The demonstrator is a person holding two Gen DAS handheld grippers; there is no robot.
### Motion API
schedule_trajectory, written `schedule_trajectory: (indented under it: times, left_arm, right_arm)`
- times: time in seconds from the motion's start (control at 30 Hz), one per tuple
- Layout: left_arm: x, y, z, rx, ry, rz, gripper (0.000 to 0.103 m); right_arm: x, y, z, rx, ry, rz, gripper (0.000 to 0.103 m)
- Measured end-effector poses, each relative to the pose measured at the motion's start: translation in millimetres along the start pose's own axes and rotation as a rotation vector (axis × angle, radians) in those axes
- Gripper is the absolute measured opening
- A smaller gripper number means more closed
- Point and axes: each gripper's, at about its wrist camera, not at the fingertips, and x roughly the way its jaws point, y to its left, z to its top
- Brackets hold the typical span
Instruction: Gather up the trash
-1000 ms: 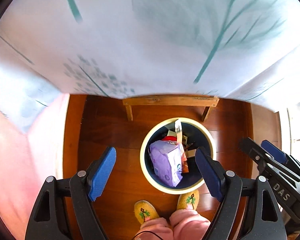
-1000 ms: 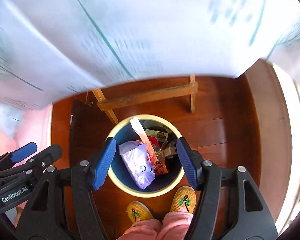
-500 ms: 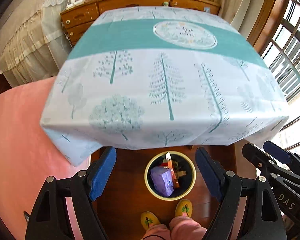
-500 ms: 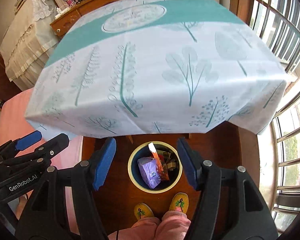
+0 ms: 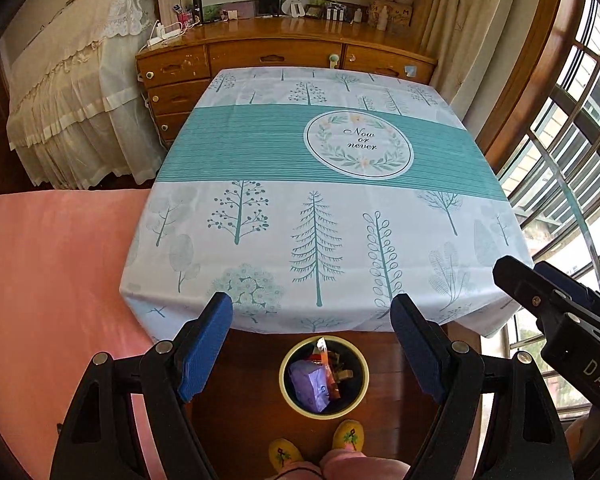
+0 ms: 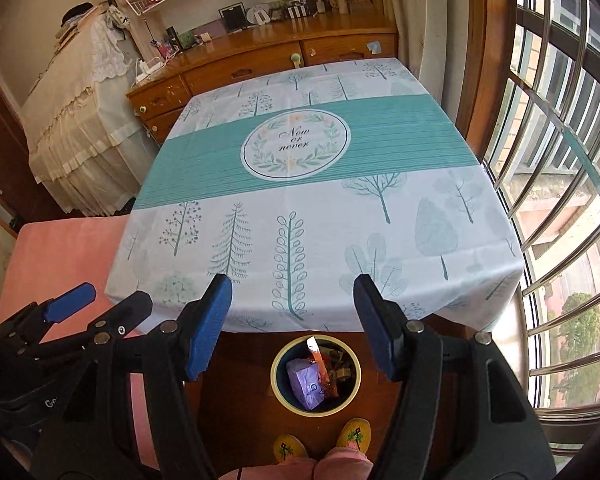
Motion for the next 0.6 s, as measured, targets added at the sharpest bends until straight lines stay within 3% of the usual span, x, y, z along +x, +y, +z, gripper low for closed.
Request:
schedule_trajectory:
  times: [0.6]
  left_arm:
    - [2.2, -11.2, 6.7, -0.006, -0.008, 0.043, 0.083]
  right_arm:
    - [-2.1, 3.3, 13.4, -0.047, -0.008, 0.011, 0.061]
